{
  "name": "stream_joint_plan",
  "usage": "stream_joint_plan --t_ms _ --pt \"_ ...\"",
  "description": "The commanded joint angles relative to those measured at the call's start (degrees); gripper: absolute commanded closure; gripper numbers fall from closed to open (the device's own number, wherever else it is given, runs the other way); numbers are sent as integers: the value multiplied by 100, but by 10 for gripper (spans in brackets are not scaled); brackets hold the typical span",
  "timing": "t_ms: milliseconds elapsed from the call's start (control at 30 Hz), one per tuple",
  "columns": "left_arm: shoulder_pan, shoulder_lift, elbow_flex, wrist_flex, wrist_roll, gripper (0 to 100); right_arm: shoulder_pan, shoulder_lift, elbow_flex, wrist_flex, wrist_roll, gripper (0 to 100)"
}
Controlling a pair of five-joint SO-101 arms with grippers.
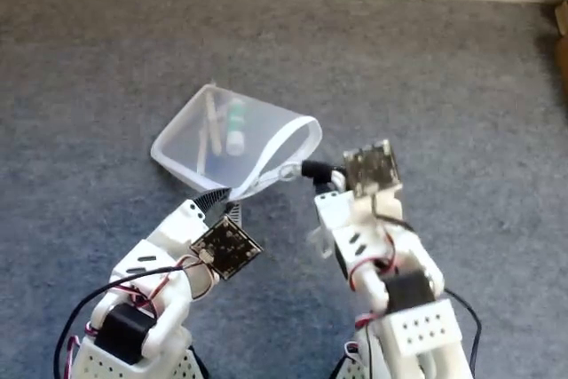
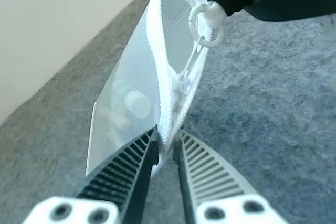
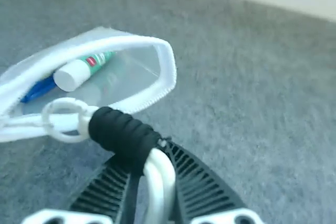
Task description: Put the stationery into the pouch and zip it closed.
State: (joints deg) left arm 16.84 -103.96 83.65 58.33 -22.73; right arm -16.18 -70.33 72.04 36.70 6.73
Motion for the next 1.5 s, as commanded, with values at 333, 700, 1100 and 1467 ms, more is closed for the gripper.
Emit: stream_joint_plan --t_ms 333,700,1100,1467 --pt "-180 -57 -127 97 149 995 796 1024 -927 -374 -114 995" --pt "-189 -57 -136 246 141 995 919 1033 -927 -673 -105 995" --pt "-215 -57 -127 246 141 995 1077 2492 -1780 -708 -79 995" --pt "-224 -57 -119 246 149 995 1411 2730 -1912 -725 -105 995"
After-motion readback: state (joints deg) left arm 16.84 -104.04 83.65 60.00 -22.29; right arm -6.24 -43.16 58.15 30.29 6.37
